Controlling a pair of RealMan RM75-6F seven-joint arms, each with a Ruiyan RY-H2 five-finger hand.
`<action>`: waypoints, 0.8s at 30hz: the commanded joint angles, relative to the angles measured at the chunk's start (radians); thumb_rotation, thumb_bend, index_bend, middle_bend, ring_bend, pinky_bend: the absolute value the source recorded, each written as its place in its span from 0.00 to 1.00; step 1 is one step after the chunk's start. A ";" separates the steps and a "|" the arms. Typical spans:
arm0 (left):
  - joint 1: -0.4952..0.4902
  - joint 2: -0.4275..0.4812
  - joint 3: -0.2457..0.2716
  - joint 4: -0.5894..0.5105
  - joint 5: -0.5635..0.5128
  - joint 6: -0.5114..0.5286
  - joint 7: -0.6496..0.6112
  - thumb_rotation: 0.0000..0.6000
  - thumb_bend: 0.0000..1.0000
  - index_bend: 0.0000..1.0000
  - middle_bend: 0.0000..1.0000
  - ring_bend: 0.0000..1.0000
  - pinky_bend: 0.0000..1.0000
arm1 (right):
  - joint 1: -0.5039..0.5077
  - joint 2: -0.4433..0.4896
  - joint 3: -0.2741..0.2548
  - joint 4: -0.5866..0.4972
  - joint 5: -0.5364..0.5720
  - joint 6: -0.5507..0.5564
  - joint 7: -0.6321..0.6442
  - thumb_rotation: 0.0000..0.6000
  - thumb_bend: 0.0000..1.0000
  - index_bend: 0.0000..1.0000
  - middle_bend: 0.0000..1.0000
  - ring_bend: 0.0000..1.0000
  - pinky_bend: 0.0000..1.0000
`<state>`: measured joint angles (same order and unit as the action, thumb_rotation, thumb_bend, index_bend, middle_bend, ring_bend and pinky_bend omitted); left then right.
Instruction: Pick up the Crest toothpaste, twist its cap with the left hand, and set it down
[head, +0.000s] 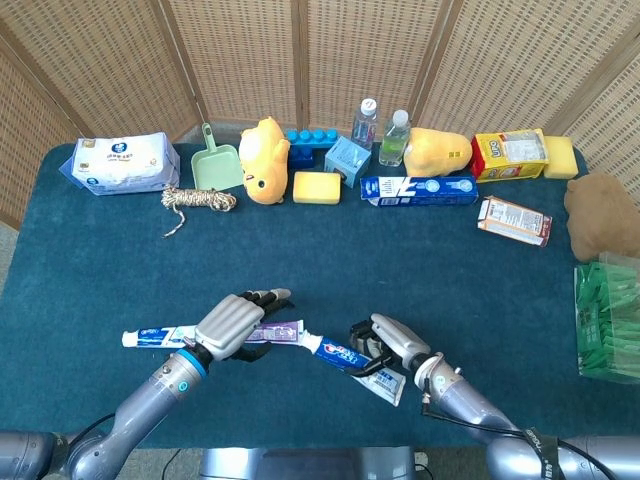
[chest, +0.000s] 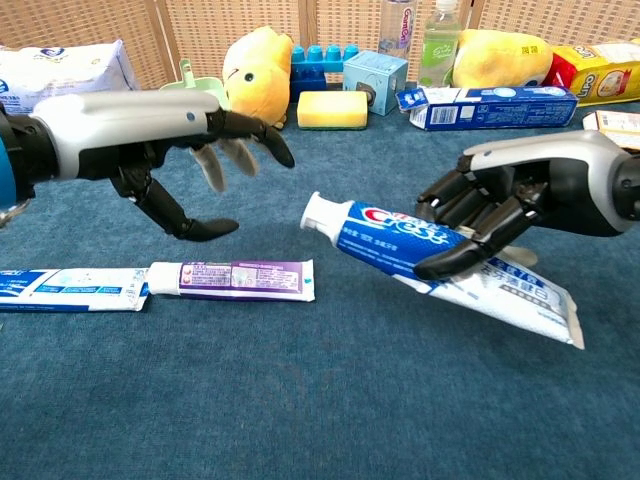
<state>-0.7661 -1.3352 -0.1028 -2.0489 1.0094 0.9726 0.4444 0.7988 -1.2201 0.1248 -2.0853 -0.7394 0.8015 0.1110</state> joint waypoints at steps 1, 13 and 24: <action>-0.028 0.004 -0.011 -0.014 -0.054 -0.029 -0.005 1.00 0.34 0.22 0.13 0.19 0.29 | 0.001 -0.004 0.004 -0.005 -0.002 0.002 -0.005 1.00 0.39 0.90 0.85 0.80 0.86; -0.083 -0.033 -0.036 -0.019 -0.117 -0.035 -0.011 1.00 0.34 0.28 0.15 0.19 0.30 | 0.009 -0.020 0.018 -0.022 -0.010 -0.003 -0.017 1.00 0.39 0.90 0.85 0.80 0.86; -0.100 -0.074 -0.024 -0.022 -0.114 0.011 0.017 1.00 0.38 0.39 0.18 0.21 0.30 | 0.022 -0.038 0.012 -0.027 0.001 0.015 -0.057 1.00 0.39 0.89 0.85 0.80 0.86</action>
<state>-0.8656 -1.4072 -0.1273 -2.0706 0.8951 0.9799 0.4585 0.8197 -1.2573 0.1380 -2.1130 -0.7395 0.8140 0.0576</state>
